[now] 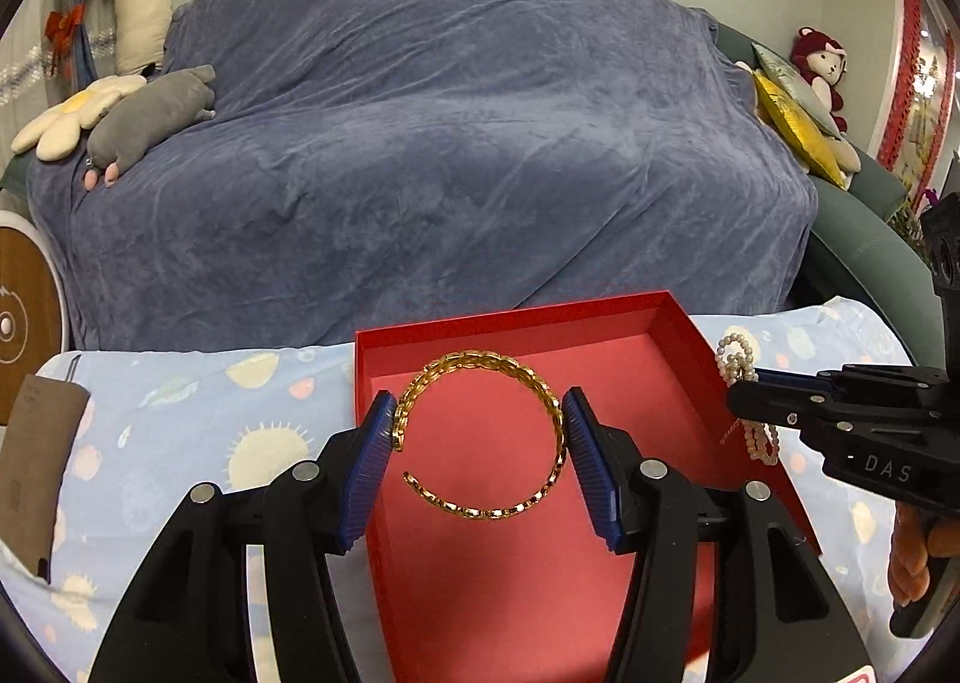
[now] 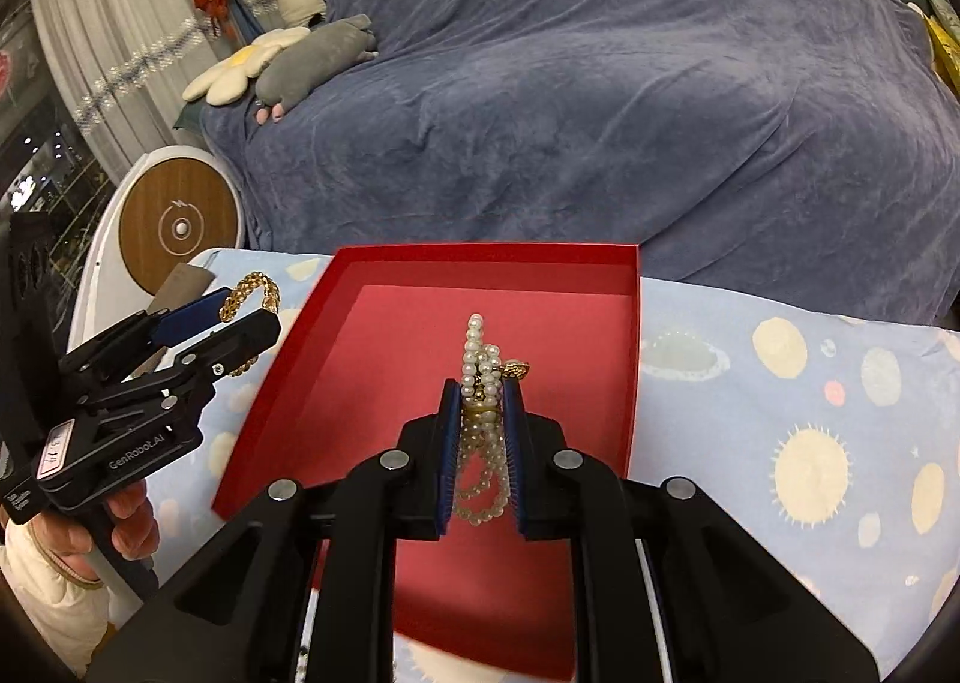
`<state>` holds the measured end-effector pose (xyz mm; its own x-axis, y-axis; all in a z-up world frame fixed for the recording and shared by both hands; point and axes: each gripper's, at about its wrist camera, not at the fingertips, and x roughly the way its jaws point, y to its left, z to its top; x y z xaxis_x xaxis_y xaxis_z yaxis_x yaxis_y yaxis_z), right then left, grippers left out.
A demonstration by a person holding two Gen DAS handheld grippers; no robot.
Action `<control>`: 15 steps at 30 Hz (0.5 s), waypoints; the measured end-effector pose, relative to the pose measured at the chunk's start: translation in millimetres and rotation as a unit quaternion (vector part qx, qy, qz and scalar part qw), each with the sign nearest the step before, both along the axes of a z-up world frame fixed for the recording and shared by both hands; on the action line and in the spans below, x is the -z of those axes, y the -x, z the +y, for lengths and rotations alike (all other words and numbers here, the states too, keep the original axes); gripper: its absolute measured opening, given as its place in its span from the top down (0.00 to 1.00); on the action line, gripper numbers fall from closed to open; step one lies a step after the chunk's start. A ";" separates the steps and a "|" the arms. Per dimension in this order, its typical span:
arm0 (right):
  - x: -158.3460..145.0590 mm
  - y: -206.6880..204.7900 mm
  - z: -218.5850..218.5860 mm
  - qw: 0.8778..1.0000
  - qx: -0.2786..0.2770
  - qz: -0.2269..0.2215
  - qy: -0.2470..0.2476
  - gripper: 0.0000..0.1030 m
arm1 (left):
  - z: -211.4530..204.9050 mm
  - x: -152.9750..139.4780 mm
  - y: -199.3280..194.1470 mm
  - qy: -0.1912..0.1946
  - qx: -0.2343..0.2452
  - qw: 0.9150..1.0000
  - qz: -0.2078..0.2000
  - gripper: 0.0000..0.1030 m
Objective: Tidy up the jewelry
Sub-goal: 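Lower the bangle and pearls into the red box and open both grippers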
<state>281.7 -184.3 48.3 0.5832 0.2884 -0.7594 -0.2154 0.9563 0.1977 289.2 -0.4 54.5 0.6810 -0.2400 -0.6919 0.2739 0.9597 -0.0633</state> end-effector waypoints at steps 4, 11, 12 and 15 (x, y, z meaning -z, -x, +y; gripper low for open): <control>14.9 -30.4 -1.5 1.000 0.012 0.003 0.017 0.87 | -9.6 17.5 -33.1 -0.010 -0.008 1.000 0.021 0.47; 24.3 -48.9 -4.0 0.999 0.031 -0.005 0.035 0.83 | -12.2 35.6 -59.3 -0.013 -0.033 0.998 0.058 0.37; 19.4 -43.5 -5.8 0.999 0.033 -0.014 0.027 0.83 | -9.4 33.0 -56.1 -0.004 -0.039 0.998 0.053 0.37; 1.8 -18.9 -10.5 0.999 0.033 -0.032 0.011 0.83 | 1.7 20.6 -42.6 0.011 -0.052 0.998 0.044 0.37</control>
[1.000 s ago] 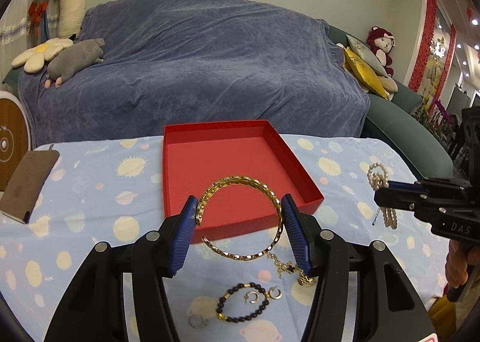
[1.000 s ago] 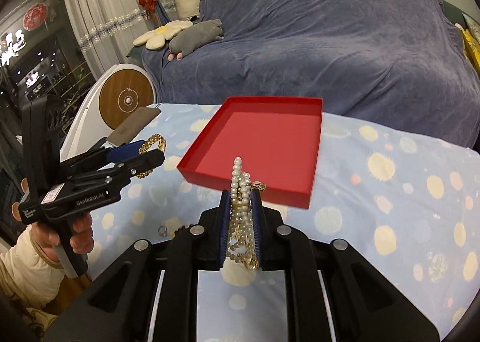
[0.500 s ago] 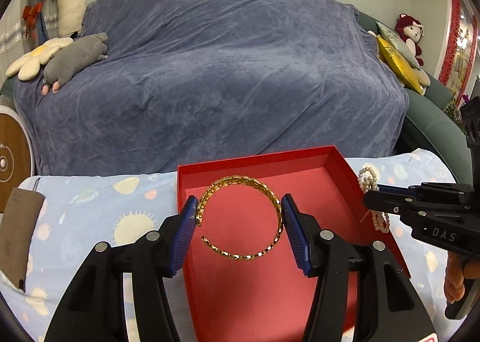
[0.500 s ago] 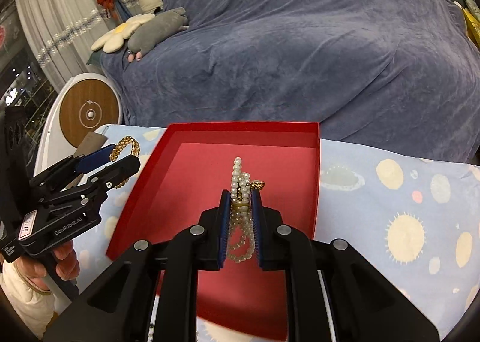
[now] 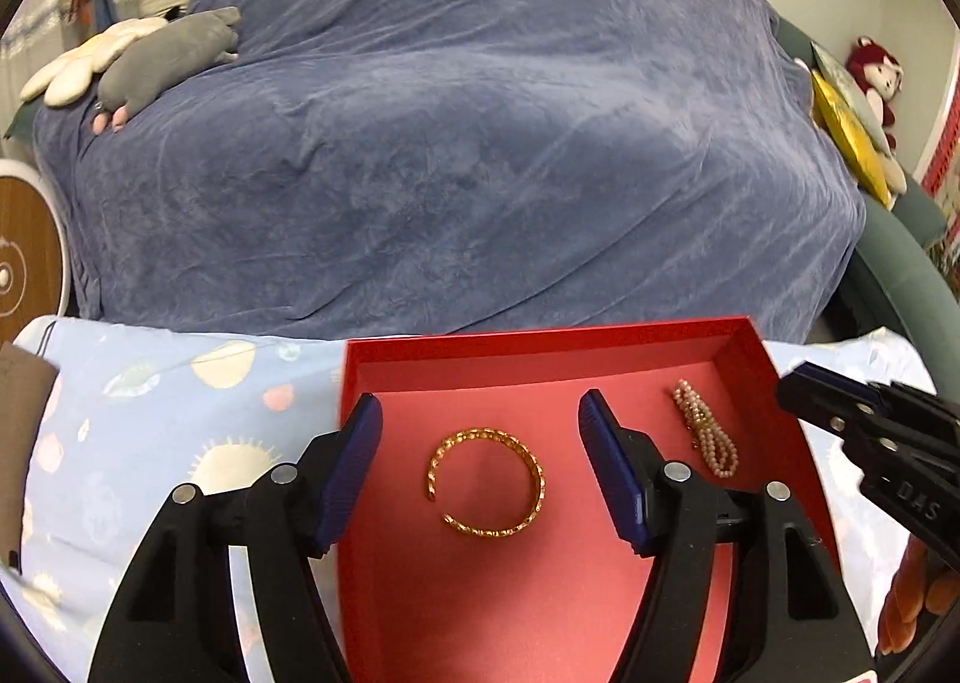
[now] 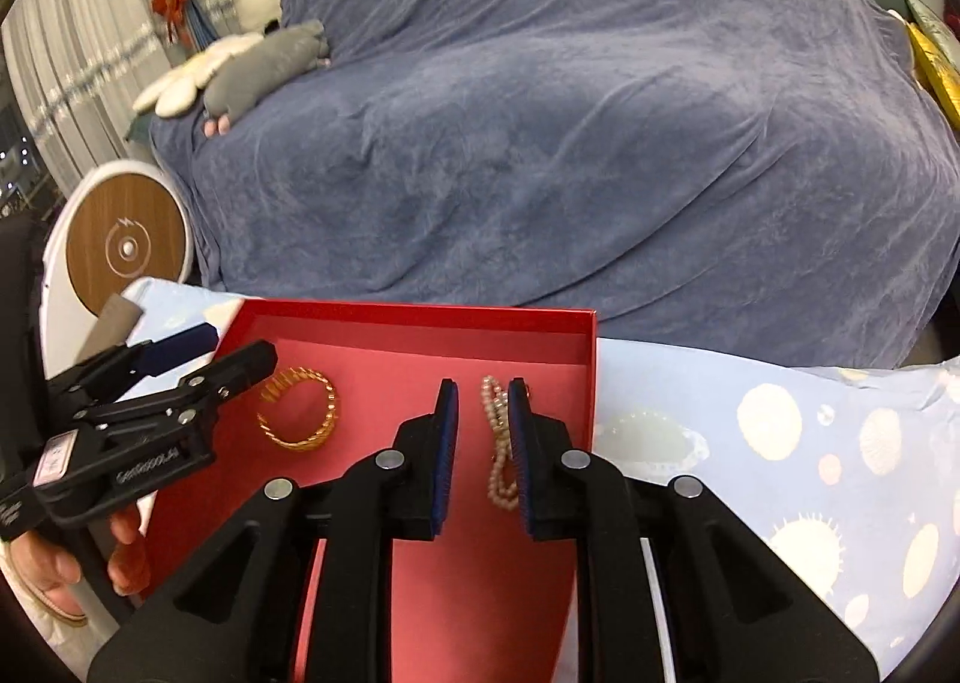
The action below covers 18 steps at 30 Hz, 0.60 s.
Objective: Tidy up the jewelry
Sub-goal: 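Lower the bangle and pearls into the red box and open both grippers, then withdraw both grippers from the box back toward the remaining jewelry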
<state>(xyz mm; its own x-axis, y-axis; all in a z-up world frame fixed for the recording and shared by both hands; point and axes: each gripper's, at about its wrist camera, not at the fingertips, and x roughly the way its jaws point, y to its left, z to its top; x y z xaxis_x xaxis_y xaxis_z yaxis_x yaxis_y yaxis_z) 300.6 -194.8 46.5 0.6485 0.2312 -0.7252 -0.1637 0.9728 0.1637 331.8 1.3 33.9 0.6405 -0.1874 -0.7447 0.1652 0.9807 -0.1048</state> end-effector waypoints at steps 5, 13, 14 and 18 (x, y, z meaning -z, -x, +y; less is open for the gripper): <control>-31.3 66.8 -6.5 1.000 -0.007 -0.021 -0.004 0.67 | 19.5 -27.4 44.8 0.005 -0.011 1.000 -0.021 0.36; -44.6 186.7 -8.6 0.999 -0.017 -0.026 -0.016 0.64 | 39.9 -44.0 158.8 -0.006 -0.012 1.000 -0.027 0.30; -42.1 198.9 -8.2 0.999 -0.017 -0.026 -0.017 0.64 | 40.5 -42.9 171.0 -0.009 -0.012 0.999 -0.028 0.30; -24.7 239.4 -13.2 0.999 -0.007 -0.013 -0.030 0.64 | 41.1 -29.3 218.0 -0.016 -0.022 0.999 -0.030 0.24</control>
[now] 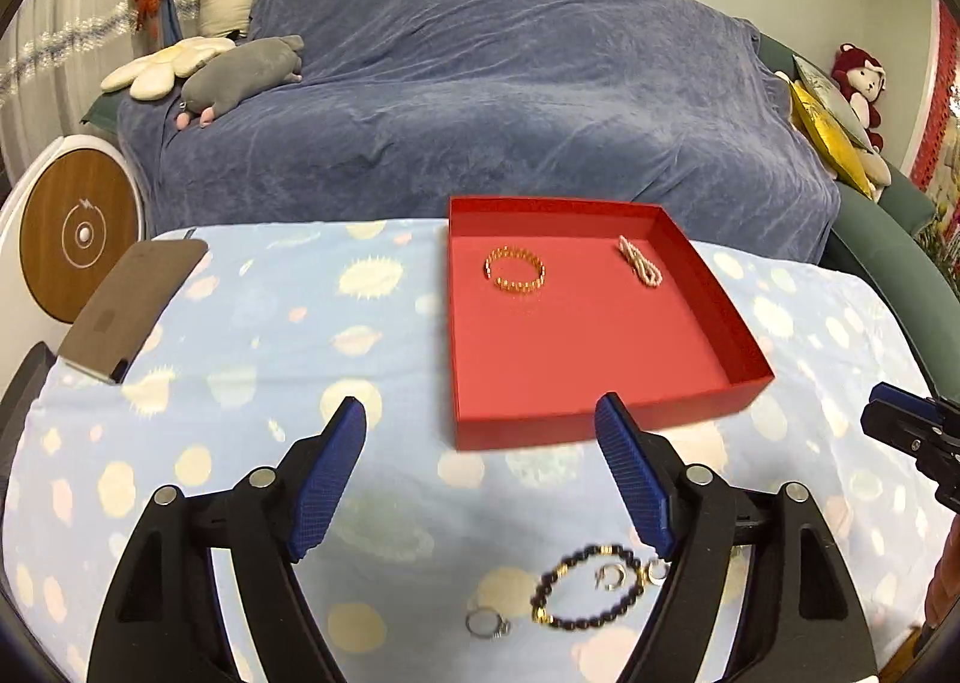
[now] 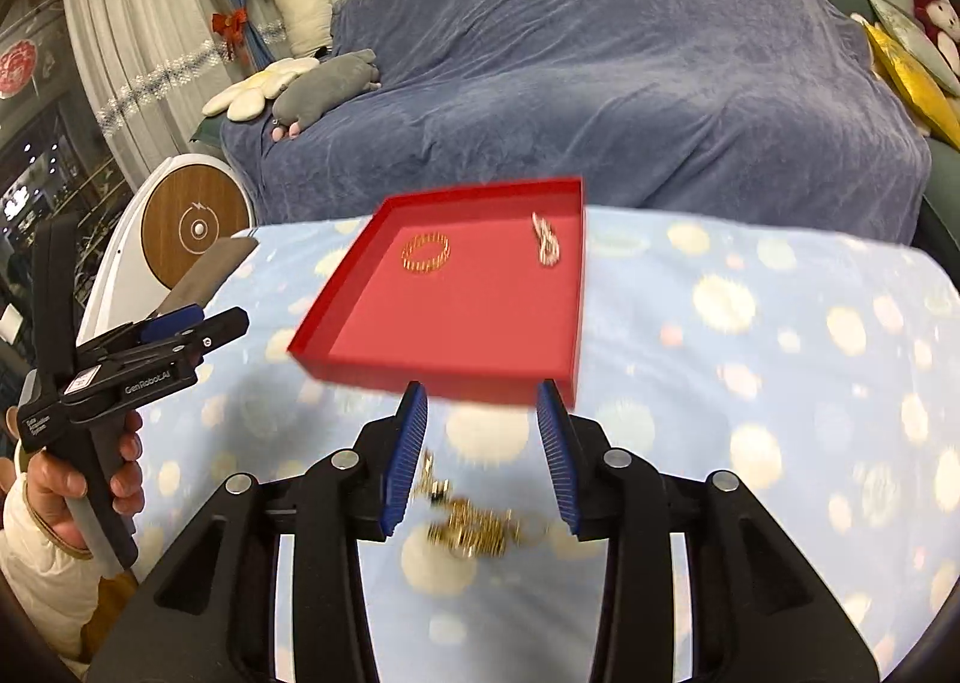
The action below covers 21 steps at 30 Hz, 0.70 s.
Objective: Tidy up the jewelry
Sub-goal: 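Withdraw both grippers from the box back toward the remaining jewelry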
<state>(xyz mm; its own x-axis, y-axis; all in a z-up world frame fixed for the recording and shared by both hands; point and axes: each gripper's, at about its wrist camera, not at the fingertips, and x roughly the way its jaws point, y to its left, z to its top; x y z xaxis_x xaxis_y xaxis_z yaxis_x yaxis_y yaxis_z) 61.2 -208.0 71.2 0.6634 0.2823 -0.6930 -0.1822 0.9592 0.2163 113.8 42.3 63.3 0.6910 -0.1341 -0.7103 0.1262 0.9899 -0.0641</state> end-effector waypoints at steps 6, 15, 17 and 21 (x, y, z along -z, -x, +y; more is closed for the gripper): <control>25.5 19.7 -3.8 1.000 0.002 0.022 0.004 0.64 | -0.7 29.2 25.5 0.007 0.015 0.999 0.027 0.24; 59.2 15.3 7.2 0.998 -0.032 0.058 0.021 0.64 | -8.4 66.4 25.9 -0.018 0.046 0.997 0.059 0.24; 66.3 15.1 15.0 0.997 -0.044 0.065 0.026 0.64 | -9.5 70.6 25.4 -0.019 0.050 0.996 0.067 0.24; 77.3 11.5 30.9 0.994 -0.070 0.073 0.035 0.65 | -13.0 77.5 27.3 -0.013 0.063 0.995 0.080 0.24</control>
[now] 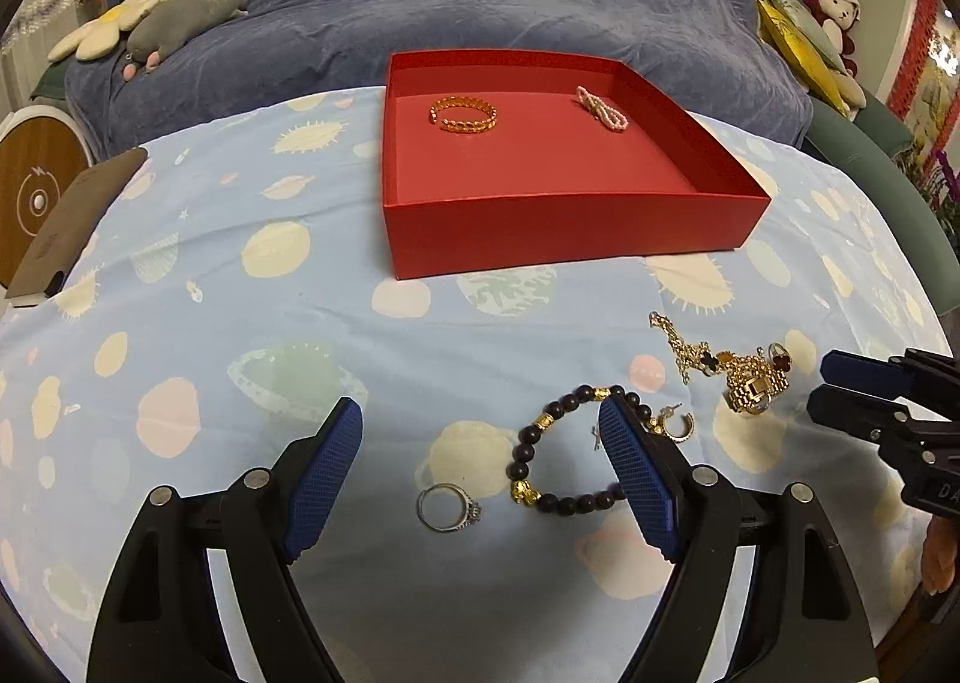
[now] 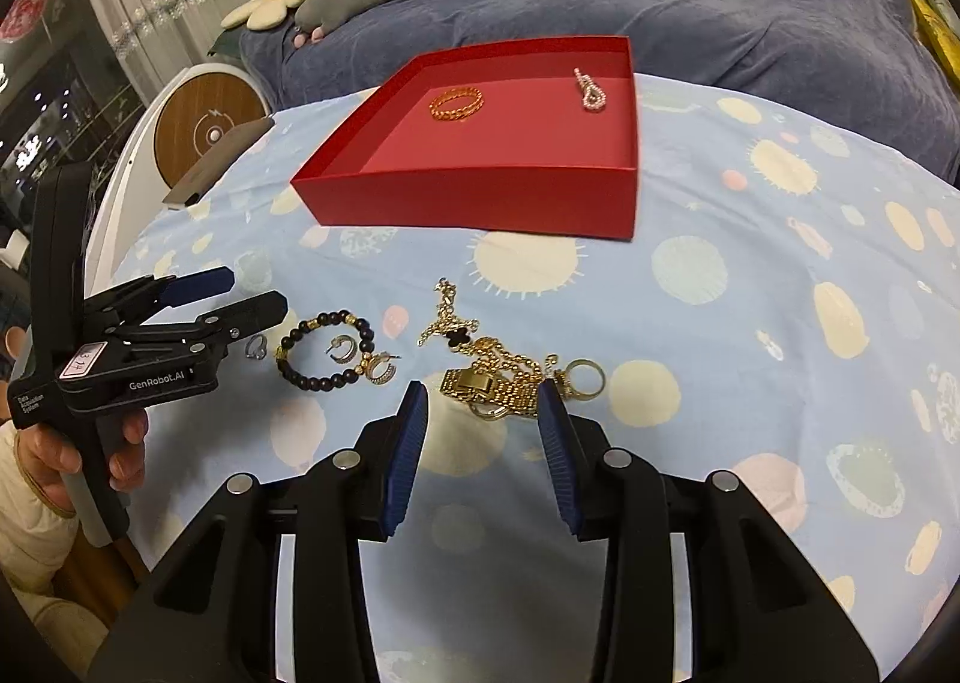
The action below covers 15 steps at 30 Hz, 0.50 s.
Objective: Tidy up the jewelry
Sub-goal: 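Withdraw both grippers from the box back toward the remaining jewelry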
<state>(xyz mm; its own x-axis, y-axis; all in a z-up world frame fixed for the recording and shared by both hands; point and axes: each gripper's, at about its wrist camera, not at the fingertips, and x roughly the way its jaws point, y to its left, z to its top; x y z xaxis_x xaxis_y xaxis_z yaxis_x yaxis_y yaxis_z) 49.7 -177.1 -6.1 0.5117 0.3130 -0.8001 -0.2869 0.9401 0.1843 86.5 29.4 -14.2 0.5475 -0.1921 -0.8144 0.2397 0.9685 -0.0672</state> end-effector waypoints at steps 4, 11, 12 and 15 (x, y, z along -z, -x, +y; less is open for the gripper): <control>8.0 -4.9 12.1 1.000 -0.018 0.004 0.010 0.65 | -3.1 2.5 4.3 -0.011 0.012 1.000 -0.004 0.24; 12.5 -14.9 15.5 1.000 -0.019 0.004 0.014 0.65 | 3.1 7.7 1.8 -0.001 0.007 1.000 0.009 0.24; 13.9 -16.8 15.3 1.000 -0.018 0.006 0.014 0.65 | 2.7 8.4 1.5 -0.002 0.007 1.000 0.010 0.24; 18.7 -21.6 16.0 1.000 -0.020 0.013 0.013 0.65 | 0.0 9.4 1.7 -0.002 0.013 1.000 0.011 0.24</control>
